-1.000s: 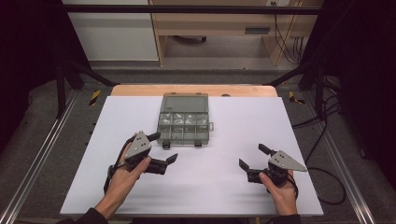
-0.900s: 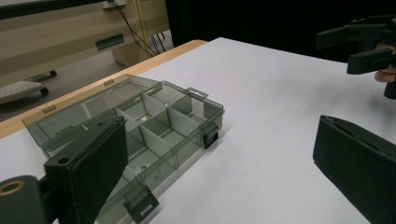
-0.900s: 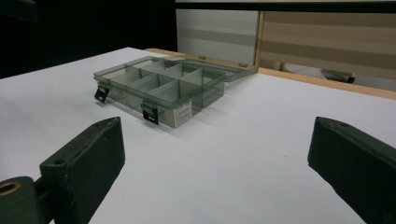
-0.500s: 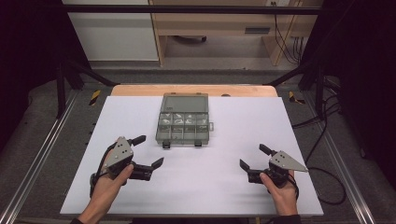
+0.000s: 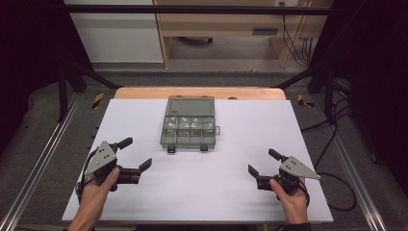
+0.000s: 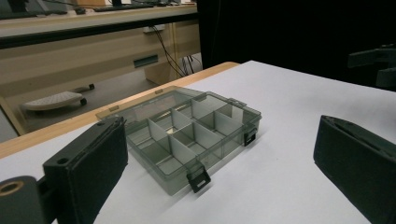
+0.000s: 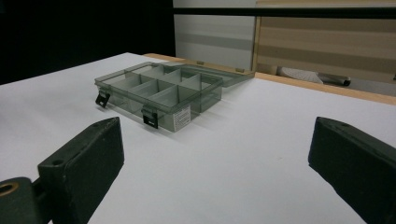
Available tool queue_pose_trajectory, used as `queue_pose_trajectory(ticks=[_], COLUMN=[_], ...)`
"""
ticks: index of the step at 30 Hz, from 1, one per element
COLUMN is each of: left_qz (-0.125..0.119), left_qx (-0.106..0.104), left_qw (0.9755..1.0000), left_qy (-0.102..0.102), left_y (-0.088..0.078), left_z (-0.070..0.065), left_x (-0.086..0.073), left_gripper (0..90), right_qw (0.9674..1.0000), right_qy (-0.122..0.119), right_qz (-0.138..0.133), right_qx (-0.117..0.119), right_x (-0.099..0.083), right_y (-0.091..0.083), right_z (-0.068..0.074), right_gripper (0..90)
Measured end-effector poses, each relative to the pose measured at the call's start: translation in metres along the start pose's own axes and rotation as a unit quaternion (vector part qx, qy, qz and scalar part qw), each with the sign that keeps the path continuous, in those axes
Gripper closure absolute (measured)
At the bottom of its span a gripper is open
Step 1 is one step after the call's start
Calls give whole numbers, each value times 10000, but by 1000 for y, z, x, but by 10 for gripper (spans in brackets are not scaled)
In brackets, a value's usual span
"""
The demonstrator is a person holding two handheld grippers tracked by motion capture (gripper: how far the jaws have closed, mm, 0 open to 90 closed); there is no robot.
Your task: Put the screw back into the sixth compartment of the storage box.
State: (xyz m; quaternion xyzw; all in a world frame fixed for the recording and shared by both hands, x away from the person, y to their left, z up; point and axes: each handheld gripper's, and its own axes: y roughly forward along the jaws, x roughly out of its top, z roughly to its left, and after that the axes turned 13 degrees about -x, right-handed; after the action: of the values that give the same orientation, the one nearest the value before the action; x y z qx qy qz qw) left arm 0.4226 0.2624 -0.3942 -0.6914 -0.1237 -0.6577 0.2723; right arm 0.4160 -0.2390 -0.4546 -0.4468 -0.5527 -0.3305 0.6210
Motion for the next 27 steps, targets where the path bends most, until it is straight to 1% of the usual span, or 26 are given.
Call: queue_pose_trajectory(ticks=[4, 5, 6, 9, 12, 13, 15, 16, 19, 21, 27], left_qz=[-90, -108, -137, -202, -221, -245, -271, -296, -328, -355, -443], left_qx=[94, 119, 142, 195, 237, 259, 304, 319, 380, 398, 437], left_qw=[9999, 9999, 9998, 9996, 9994, 9993, 9991, 9990, 9987, 9985, 9980], left_qy=[-52, -63, -65, -97, -85, -81, -87, -98, -114, -118, -137], left_y=[-9, -11, -14, -19, -25, -27, -31, -32, -36, -38, -42], left_z=[5, 6, 7, 10, 13, 14, 16, 17, 19, 20, 23], left_x=[-4, -4, -5, -8, -11, -12, -14, -15, -19, -22, -32], left_gripper=[31, 31, 31, 31, 30, 29, 29, 29, 29, 29, 29], right_qw=[10000, 10000, 10000, 10000, 9999, 9999, 9999, 9999, 9999, 9999, 10000], right_qy=[26, -10, 43, 31, 20, 69, 21, 47, 16, 49, 17], right_qz=[-25, -44, -25, -43, -56, -31, -64, -49, -74, -39, -43], right_qx=[-41, -37, -53, -64, -81, -97, -81, -96, -78, -89, -55], right_x=[0, 0, 0, -1, -1, -1, -1, -1, -2, -2, -2], right_y=[-4, -5, -6, -8, -10, -11, -11, -12, -12, -13, -14], right_z=[-2, -4, -3, -5, -6, -5, -7, -6, -7, -6, -6], right_gripper=[37, 37, 37, 37, 38, 38, 38, 39, 39, 39, 39])
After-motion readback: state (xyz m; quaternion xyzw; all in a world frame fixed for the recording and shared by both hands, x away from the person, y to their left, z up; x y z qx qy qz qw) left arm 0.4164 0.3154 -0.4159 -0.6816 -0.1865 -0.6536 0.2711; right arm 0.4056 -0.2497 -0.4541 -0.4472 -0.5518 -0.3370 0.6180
